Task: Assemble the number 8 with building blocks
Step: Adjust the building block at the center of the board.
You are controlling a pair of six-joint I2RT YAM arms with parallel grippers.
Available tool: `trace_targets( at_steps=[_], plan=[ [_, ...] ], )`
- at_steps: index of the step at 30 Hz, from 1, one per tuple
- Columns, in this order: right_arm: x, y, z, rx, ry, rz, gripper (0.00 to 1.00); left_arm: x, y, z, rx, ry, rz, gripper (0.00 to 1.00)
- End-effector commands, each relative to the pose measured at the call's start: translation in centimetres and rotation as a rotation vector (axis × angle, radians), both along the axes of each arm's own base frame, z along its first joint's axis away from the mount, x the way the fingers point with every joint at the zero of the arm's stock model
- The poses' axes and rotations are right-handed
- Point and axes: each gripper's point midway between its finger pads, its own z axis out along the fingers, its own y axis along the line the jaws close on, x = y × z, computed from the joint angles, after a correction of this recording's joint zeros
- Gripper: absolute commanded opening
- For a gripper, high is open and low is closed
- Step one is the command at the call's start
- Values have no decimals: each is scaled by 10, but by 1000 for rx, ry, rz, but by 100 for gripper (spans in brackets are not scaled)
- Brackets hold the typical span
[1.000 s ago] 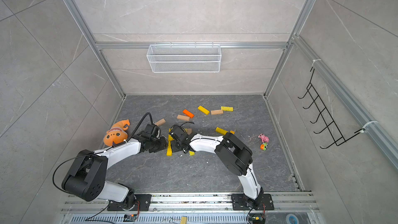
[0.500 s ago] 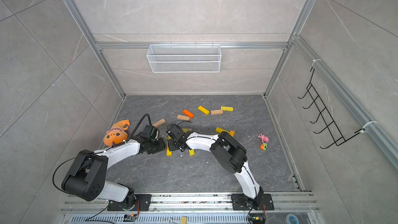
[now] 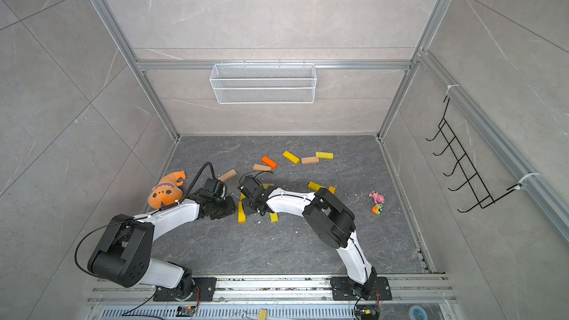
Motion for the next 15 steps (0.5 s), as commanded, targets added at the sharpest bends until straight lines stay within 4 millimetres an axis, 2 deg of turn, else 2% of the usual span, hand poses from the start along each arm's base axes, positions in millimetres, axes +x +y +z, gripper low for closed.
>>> trace_targets(
  at_steps=[1,8,15],
  plan=[
    [14,-10,25,-27,-61,-5,0,6,1,0,-17,-7,20,36],
    [39,-15,27,-33,-61,-21,0,9,1,-2,-14,-1,24,36],
    [52,-7,21,-50,-47,-2,0,8,3,-1,-9,0,21,36]
  ],
)
